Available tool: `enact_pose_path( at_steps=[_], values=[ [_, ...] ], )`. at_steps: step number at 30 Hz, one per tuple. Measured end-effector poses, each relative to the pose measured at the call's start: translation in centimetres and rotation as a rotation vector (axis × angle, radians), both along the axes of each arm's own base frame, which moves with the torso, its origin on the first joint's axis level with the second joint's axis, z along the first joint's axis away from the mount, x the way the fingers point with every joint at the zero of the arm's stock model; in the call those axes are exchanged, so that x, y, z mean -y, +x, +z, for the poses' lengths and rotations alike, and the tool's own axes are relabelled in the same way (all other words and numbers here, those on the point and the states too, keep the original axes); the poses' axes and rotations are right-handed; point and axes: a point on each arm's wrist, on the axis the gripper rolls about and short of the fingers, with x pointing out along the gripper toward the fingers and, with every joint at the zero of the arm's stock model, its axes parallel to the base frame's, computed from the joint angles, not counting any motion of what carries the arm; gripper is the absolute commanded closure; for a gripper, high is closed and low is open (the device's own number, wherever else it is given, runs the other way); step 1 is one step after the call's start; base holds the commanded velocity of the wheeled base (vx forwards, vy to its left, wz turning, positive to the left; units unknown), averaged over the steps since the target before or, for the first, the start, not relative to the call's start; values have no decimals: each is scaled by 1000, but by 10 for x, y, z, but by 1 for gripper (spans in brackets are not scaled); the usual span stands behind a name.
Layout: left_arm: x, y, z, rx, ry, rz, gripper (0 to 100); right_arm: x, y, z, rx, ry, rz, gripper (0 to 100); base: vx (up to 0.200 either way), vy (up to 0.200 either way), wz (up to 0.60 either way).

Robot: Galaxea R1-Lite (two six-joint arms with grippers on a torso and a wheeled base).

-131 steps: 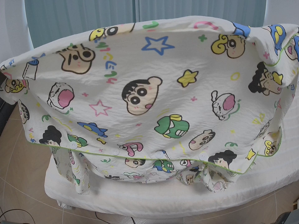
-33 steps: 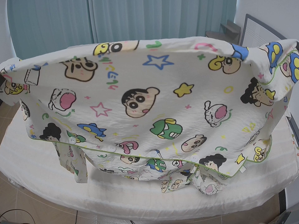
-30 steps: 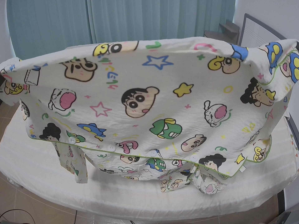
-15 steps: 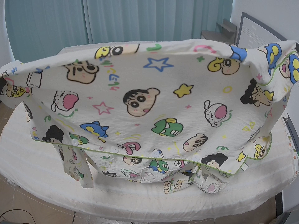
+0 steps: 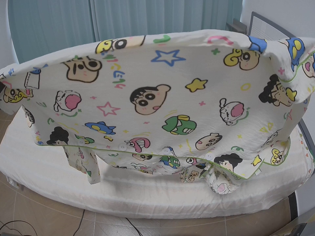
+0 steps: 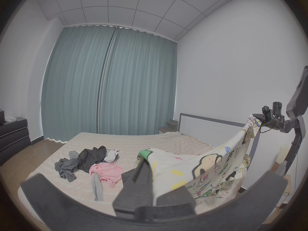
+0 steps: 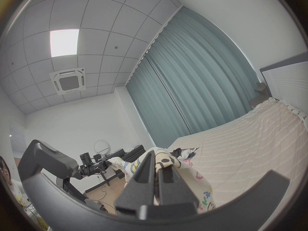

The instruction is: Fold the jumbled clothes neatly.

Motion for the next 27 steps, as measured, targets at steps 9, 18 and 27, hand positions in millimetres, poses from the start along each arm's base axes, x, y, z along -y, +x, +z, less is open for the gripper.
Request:
enact_pose_path(
  at_steps=[9,18,27],
  values=[
    [2,-4,-6,-13,3,-34,100,3,-7,2,19,4,17,100,0,0,0],
    [4,-3,-35,-139,61,-46,100,2,-4,-16,-87,-49,11,100,0,0,0],
    [6,1,-79,-289,124,-47,100,1,8,-42,-180,-94,-24,100,0,0,0]
  ],
)
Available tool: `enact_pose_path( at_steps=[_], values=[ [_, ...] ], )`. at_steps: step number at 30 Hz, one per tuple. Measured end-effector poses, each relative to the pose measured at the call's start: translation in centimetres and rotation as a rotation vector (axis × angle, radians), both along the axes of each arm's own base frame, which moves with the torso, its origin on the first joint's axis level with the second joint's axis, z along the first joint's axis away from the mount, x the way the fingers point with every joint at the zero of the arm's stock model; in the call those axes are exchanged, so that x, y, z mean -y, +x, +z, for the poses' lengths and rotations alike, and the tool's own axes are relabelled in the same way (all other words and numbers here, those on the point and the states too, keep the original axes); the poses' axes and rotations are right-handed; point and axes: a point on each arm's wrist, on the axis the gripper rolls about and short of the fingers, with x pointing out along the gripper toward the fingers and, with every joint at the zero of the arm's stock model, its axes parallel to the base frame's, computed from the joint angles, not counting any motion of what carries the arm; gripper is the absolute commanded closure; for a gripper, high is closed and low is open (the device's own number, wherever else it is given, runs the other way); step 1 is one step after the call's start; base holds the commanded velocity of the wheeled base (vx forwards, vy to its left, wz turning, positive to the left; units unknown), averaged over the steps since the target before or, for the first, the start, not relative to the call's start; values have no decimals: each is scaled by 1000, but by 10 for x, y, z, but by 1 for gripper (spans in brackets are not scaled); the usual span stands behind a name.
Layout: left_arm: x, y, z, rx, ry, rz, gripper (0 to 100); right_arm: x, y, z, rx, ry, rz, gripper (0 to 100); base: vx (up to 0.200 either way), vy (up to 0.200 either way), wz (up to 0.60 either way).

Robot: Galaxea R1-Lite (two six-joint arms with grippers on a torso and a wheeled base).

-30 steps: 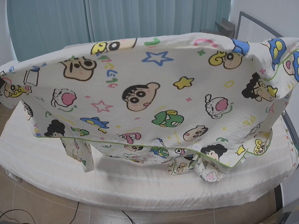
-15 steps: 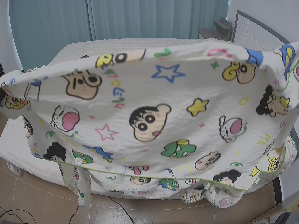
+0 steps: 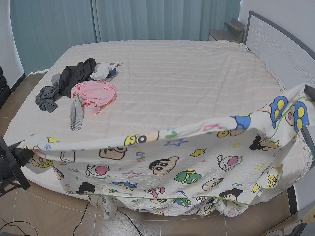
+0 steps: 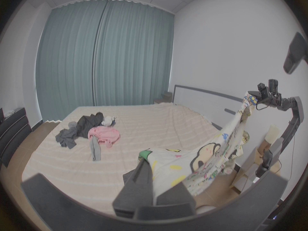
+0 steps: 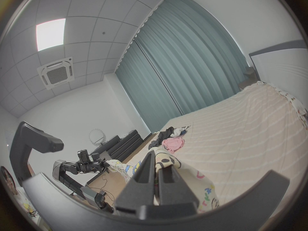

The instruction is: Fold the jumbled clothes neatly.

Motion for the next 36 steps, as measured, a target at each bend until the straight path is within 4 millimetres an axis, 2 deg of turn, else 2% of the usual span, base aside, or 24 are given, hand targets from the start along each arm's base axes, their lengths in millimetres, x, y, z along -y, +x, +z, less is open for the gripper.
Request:
enact_pose_path(
  at_steps=[5,10,18,29,36],
  values=[
    [2,4,-16,-63,19,4,100,-1,10,-16,-61,-28,-30,100,0,0,0],
    [4,10,-19,-93,23,8,100,-1,21,-24,-100,-43,-71,100,0,0,0],
    [12,27,-16,-88,19,9,100,3,37,-27,-130,-55,-95,100,200,0,0],
    [27,66,-20,-104,26,36,100,11,70,-28,-121,-52,-133,100,200,0,0],
    [35,96,-22,-150,46,61,100,15,99,-30,-161,-61,-160,100,200,0,0]
  ],
)
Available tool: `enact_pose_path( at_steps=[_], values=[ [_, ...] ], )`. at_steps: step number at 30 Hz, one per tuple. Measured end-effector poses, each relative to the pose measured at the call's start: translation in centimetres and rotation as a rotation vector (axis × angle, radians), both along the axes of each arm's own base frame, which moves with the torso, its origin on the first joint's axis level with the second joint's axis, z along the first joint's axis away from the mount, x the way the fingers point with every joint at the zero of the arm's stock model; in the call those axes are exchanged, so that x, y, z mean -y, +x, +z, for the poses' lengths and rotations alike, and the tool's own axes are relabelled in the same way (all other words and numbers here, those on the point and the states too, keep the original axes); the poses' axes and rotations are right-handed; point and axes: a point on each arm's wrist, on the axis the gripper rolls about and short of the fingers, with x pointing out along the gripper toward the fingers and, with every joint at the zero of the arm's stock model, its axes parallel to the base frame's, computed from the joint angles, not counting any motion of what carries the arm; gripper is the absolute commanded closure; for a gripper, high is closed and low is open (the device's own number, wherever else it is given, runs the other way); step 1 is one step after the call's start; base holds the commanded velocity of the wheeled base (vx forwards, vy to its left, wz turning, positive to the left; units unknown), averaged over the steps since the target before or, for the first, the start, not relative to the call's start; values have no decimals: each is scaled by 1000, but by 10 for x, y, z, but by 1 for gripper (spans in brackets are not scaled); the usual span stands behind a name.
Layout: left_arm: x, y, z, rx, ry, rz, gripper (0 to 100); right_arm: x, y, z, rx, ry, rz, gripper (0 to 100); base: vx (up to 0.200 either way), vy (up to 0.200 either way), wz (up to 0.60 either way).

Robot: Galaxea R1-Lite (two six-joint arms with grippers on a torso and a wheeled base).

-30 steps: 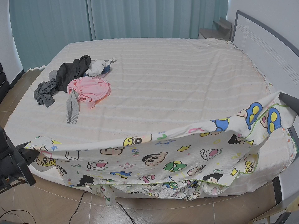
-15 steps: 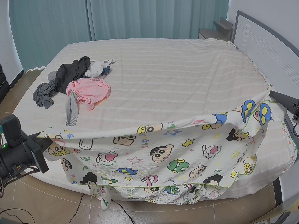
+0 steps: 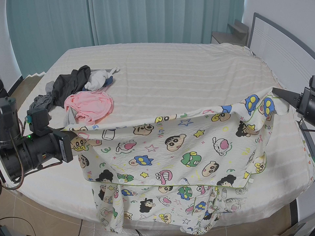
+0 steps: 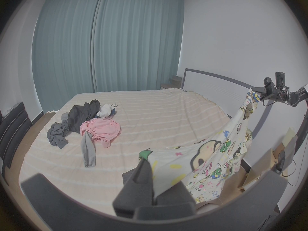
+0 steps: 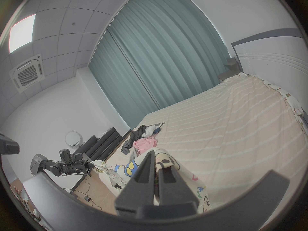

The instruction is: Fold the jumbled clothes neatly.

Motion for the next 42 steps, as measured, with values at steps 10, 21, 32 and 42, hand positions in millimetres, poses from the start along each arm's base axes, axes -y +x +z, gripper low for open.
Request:
enact_pose_path(
  at_steps=[10,21,32,42],
  values=[
    [18,56,-15,-86,37,21,100,0,45,-14,-33,-14,-19,100,200,0,0],
    [39,126,-61,-110,51,46,100,-2,104,-50,-99,-37,-34,100,109,0,0],
    [54,174,-128,-180,88,74,100,-5,148,-100,-188,-81,-36,100,0,0,0],
    [62,218,-170,-144,79,191,100,-6,184,-140,-235,-94,-67,100,0,0,0]
  ],
)
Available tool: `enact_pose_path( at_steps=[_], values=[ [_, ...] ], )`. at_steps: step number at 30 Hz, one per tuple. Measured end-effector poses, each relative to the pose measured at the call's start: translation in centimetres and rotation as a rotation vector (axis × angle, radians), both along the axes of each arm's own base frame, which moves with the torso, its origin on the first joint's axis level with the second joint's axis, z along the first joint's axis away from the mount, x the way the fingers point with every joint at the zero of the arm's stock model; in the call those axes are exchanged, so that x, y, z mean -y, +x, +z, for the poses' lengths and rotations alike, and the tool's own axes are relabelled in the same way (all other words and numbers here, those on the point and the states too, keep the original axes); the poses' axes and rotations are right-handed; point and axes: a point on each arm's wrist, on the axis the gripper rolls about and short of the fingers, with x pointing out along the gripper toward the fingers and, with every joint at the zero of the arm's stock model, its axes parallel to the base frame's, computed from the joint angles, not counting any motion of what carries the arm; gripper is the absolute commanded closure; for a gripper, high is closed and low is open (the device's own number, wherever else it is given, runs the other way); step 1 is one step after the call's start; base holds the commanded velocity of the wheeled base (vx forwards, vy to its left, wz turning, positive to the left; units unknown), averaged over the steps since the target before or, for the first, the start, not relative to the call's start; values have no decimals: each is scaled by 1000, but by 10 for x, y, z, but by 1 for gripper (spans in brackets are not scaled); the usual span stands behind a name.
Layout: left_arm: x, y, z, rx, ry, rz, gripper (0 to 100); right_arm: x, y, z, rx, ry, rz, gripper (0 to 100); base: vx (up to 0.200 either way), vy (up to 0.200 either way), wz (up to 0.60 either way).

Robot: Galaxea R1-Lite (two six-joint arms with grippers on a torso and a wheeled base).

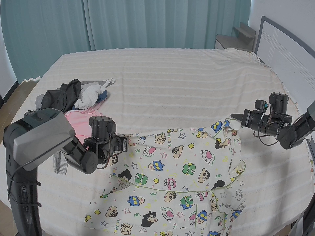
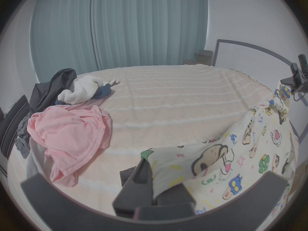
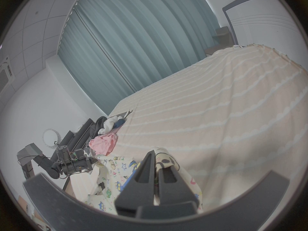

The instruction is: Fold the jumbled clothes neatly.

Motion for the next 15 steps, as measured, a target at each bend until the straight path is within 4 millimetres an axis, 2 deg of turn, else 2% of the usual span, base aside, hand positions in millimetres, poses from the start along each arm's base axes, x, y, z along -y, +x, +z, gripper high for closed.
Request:
enact_pose_path(
  at_steps=[5,6,9,10,15],
  values=[
    [4,16,-16,22,-8,37,100,0,19,-20,17,-12,-39,100,0,0,0],
    [5,18,-19,24,-10,40,0,0,23,-23,17,-14,-44,100,0,0,0],
    [8,25,-25,33,-14,43,0,1,34,-34,11,-21,-65,100,0,0,0],
    [9,27,-27,34,-14,43,0,2,37,-38,9,-23,-72,0,0,0,0],
    [12,32,-33,37,-25,46,0,6,47,-48,3,-31,-93,0,0,0,0]
  ],
)
